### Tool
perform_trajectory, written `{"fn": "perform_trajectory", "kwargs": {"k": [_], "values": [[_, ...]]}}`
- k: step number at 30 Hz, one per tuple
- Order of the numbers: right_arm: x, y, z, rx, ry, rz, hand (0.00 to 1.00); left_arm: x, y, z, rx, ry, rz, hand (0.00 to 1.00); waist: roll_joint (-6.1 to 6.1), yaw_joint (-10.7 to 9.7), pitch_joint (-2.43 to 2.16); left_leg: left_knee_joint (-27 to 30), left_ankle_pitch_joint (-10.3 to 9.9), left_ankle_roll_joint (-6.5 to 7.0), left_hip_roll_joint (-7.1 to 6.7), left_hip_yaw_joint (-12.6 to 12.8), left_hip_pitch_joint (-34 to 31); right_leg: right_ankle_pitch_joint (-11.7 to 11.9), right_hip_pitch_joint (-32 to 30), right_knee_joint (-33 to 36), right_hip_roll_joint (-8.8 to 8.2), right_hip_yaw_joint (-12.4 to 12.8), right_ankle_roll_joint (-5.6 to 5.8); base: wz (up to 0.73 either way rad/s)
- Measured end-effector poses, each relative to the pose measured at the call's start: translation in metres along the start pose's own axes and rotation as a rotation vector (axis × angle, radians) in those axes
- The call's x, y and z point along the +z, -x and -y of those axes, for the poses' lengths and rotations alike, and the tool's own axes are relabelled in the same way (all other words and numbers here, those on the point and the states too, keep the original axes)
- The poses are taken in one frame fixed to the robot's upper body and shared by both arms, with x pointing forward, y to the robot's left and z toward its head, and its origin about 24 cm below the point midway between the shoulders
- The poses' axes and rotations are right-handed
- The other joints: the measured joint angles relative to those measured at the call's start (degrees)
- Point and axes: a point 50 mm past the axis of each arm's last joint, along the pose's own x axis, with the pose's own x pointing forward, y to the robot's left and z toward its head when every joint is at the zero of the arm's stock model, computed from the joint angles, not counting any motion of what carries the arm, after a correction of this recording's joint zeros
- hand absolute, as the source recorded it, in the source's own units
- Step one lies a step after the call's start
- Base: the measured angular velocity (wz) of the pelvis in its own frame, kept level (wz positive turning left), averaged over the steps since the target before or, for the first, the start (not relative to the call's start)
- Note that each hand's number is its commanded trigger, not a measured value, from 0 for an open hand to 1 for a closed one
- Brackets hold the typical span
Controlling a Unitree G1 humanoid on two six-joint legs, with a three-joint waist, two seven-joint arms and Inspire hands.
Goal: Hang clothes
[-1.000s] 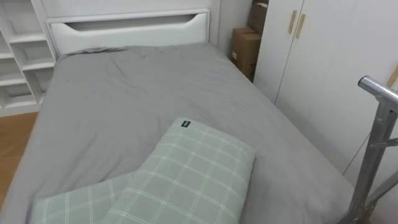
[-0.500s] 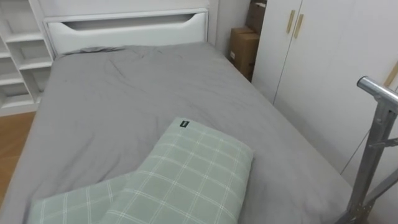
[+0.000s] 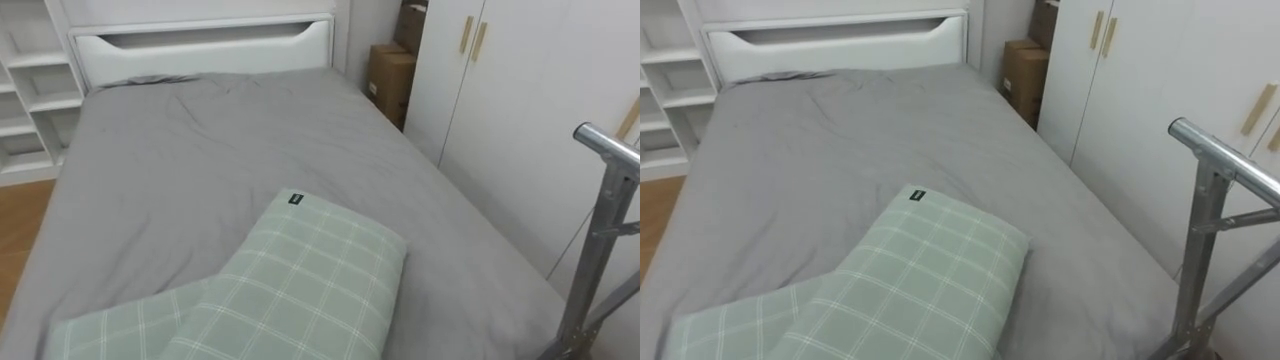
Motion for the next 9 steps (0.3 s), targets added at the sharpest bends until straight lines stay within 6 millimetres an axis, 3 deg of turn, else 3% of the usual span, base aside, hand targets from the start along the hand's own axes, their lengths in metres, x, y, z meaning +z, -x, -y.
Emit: {"fn": "perform_trajectory", "kwargs": {"k": [9], "values": [[-0.0001,0.0,0.0002,0.002,-0.002,-0.008,0.0,0.0042,0.0004,0.0041,-0.081,-0.023,0.005,0.0,0.09,-0.1,0.0,0.0,0.0,0.0,0.02,0.0,0.0,0.0,0.0,-0.1,0.0,0.0,-0.01,0.0]]}}
